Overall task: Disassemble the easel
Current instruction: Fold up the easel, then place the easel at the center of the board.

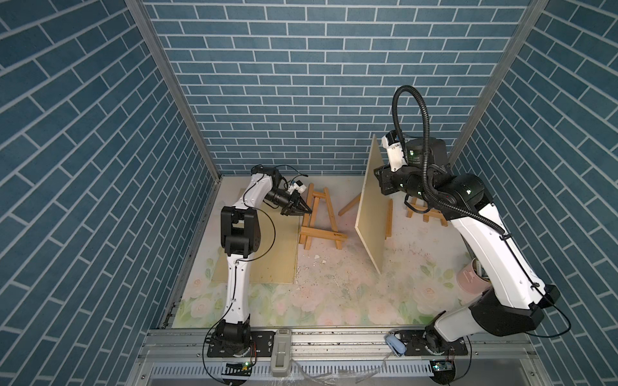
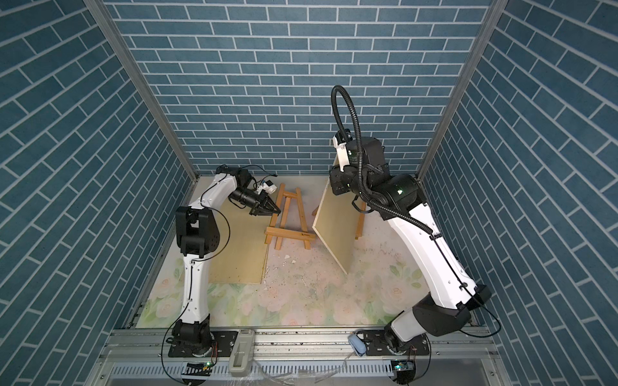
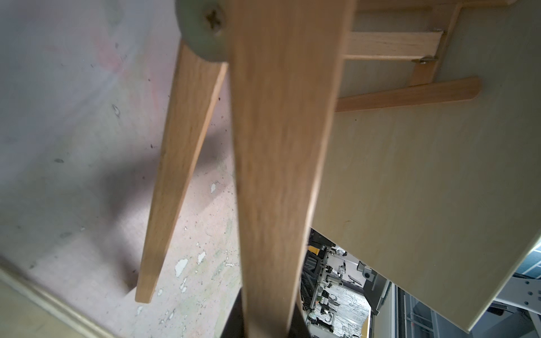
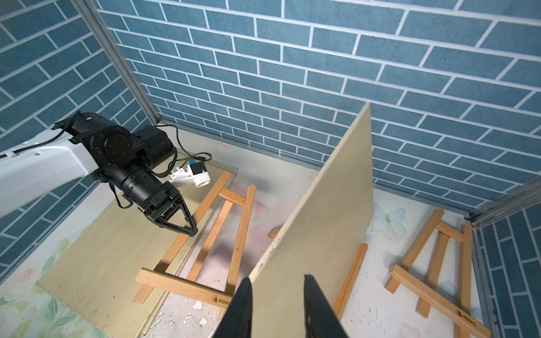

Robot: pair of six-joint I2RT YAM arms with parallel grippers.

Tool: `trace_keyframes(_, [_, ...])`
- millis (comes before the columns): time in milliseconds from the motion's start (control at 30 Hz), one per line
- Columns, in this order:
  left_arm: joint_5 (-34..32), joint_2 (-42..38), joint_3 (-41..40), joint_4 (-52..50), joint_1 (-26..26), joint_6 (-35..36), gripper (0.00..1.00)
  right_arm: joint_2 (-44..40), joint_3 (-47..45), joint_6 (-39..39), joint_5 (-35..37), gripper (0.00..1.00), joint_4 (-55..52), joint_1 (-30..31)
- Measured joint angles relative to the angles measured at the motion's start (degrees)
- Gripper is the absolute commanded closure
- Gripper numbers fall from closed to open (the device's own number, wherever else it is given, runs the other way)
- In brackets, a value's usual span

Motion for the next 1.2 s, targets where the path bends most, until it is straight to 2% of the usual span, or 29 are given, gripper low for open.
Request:
trace_keyframes(267, [-3.3,8.4,6.5,4.6,-0.1,-5.4,0.85,1.8,3.0,0.0,1.8,0.69,-1.7,-0.9])
trace_keyframes(767, [0.7,16.2,14.3,13.9,-2.5,-17.3,0.81,6.9,8.4,0.1,3.1,0.69,-5.5,-2.1])
trace_keyframes(867, [0.3,17.2,14.3,16.8,-2.6,-19.6,0.77,7.0,8.4,0.1,3.3,0.69,-6.0,-2.4])
trace_keyframes(1100, [-1.7,17.9,14.3,22.5,-2.5,-22.1,0.58,7.1,8.4,0.1,3.7,0.69,-6.9,-3.0])
trace_keyframes(1133, [-2.0,17.9,14.3,23.0,-2.5,-22.1,0.48,7.1,8.4,0.1,3.7,0.69,-7.0,-3.1])
trace_keyframes(1200, [-2.4,17.9,14.3,23.7,-2.5,-22.4,0.2,7.2,8.4,0.1,3.6,0.69,-7.1,-3.1])
